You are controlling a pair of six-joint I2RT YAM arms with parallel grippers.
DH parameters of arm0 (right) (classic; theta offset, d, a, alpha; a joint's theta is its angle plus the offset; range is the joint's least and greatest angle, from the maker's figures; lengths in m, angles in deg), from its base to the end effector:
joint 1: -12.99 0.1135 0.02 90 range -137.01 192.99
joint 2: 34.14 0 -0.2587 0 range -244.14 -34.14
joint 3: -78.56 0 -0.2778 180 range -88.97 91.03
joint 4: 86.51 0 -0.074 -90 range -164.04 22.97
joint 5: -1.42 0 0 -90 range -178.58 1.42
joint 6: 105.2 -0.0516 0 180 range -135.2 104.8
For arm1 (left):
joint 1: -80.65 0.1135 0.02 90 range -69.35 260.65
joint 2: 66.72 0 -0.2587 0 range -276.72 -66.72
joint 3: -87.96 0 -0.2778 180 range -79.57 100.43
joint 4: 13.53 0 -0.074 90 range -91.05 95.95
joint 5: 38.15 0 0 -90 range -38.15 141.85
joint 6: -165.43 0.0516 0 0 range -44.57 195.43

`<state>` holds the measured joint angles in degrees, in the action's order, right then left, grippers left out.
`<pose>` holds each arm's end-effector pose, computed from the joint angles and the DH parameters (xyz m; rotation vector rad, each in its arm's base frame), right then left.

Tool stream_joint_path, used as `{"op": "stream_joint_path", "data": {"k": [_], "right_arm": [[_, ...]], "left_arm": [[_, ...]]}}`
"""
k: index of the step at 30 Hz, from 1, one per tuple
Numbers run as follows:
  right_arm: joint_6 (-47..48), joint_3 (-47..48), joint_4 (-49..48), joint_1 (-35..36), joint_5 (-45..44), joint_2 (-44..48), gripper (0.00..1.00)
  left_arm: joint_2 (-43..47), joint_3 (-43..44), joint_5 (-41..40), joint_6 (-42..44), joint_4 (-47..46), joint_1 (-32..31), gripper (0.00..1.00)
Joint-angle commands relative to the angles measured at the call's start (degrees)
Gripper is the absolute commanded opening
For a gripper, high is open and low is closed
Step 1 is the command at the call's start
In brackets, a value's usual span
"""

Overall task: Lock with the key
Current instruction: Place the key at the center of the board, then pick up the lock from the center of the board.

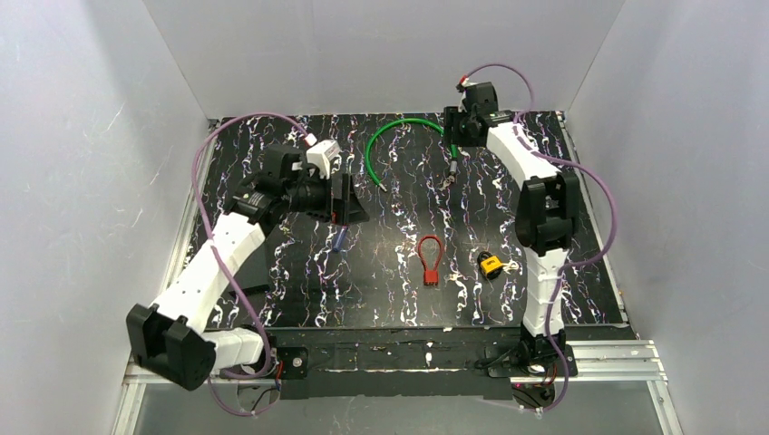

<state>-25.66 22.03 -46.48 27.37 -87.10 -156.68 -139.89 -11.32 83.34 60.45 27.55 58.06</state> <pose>0.5173 0.1340 0.2569 -0.0914 2.2643 0.2605 0.2840 -0.1474 0.3324 0.4766 2.1653 -0.9642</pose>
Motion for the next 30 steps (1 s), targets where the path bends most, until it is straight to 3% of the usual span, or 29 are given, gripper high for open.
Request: {"op": "stream_joint_path", "data": {"k": [1, 24, 27, 30], "right_arm": [[1.4, 6.8, 1.5, 0.7, -7.8, -5.0, 0.65], [0.8, 15.9, -5.4, 1.4, -12.6, -22.3, 0.52], [0.0, 16.4, -5.4, 1.4, -12.1, -23.5, 0.46], [-1.1, 16.4, -5.2, 1.4, -10.5, -24.1, 0.29]], "left_arm": [[6.6, -3.5, -2.8, 1.7, -0.2, 0.6, 0.98], [9.7, -6.2, -3.0, 0.5, -1.4, 1.6, 0.98], [9.3, -6.0, -2.9, 0.5, -1.0, 2.0, 0.98], [7.7, -4.8, -1.7, 1.4, 0.3, 2.2, 0.98]]}}
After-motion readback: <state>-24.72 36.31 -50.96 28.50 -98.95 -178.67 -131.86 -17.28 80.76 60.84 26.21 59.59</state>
